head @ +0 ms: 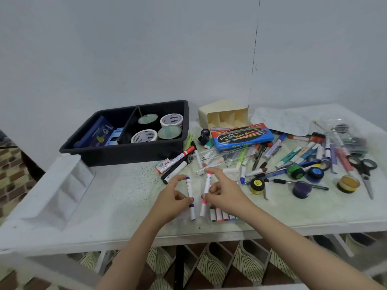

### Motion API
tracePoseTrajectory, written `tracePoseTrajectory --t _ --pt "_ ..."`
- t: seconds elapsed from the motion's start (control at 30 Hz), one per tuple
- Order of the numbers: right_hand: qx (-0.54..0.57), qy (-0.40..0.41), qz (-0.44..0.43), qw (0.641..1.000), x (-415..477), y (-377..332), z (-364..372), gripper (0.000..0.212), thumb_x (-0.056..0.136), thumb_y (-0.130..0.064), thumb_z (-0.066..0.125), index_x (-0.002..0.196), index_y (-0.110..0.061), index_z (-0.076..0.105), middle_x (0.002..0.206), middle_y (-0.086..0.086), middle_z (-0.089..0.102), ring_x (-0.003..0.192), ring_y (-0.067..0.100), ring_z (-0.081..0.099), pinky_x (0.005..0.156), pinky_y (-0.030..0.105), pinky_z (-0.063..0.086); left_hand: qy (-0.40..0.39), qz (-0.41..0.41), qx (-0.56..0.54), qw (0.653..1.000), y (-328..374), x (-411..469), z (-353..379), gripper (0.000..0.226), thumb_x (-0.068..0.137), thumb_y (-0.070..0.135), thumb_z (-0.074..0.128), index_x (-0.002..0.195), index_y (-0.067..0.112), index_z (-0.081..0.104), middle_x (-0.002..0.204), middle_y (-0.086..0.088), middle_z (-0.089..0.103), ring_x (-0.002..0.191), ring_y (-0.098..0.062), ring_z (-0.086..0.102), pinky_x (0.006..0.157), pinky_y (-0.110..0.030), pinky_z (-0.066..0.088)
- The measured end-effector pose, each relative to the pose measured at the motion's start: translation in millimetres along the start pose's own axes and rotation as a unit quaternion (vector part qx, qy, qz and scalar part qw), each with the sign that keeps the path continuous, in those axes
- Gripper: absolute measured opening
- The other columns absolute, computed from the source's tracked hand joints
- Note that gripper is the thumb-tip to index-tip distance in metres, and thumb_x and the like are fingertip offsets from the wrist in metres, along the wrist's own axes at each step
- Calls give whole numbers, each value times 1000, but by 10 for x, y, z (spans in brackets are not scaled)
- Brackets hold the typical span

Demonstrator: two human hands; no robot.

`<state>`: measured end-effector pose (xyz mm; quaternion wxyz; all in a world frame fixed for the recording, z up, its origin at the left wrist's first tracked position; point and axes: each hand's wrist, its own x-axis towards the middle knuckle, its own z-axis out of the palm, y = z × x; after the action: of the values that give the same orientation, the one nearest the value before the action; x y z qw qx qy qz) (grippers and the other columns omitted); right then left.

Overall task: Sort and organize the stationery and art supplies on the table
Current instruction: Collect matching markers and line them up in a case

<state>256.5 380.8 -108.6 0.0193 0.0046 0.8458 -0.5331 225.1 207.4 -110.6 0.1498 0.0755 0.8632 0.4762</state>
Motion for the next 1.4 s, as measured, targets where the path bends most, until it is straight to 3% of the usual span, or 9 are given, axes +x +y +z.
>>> tracePoseTrajectory --t 0.13,0.2,0.37,0.53,0.63,0.9,1.1,1.23,1.4 --pt "-80 -33 -11 996 51 -19 116 70 81 -17 68 142 -28 35 76 -6 55 65 3 52 58 14 40 -14 20 -1 1000 -80 10 -8 52 82 13 68 125 34 46 64 1 69 52 -2 54 54 -16 42" --pt "-141 -49 -17 989 70 -32 129 74 82 -22 67 146 -25 30 88 -4 51 74 5 49 62 17 38 -18 27 2 999 -98 21 -13 53 82 13 68 127 32 47 65 1 69 51 1 54 53 -13 40" --pt "-243 -70 -2 967 87 -70 169 60 86 -29 62 137 -8 40 112 9 44 101 23 48 88 34 43 -24 25 1 999 -137 53 -27 54 82 14 68 128 28 46 59 7 66 51 3 55 57 -15 40" --pt "-287 -101 20 952 119 -109 183 68 90 -32 58 148 -16 27 126 12 37 116 28 47 95 34 42 -26 26 -3 999 -155 66 -23 56 82 14 69 131 26 45 61 7 65 57 -2 57 62 -20 42" --pt "-318 -121 30 940 143 -115 208 63 92 -31 55 148 -17 28 130 13 32 117 30 47 96 36 42 -28 27 -3 999 -168 75 -32 58 82 13 68 134 24 44 64 4 65 59 -4 57 63 -20 42" --pt "-257 -86 31 962 112 -70 228 64 90 -28 61 146 -19 32 128 7 35 116 23 47 96 30 38 -27 48 6 998 -210 103 -29 63 82 13 68 138 27 43 68 -2 65 62 -6 57 63 -18 44" --pt "-228 -89 25 969 126 -5 210 66 89 -27 63 147 -21 32 108 -3 30 96 11 38 86 22 33 -31 63 25 997 -212 116 -14 69 77 19 76 138 24 42 73 0 67 65 -3 58 65 -14 44" --pt "-235 -101 26 966 136 9 194 69 88 -28 64 147 -21 30 106 -3 30 96 10 37 84 21 32 -25 74 40 996 -245 146 -15 56 77 20 77 128 22 54 79 -9 69 64 -6 58 65 -20 46" --pt "-233 -100 23 967 147 10 194 68 88 -27 64 147 -20 30 106 -2 31 95 11 39 83 21 32 -54 85 73 992 -244 167 -17 59 81 23 73 135 25 49 70 3 58 58 0 50 57 -11 39"
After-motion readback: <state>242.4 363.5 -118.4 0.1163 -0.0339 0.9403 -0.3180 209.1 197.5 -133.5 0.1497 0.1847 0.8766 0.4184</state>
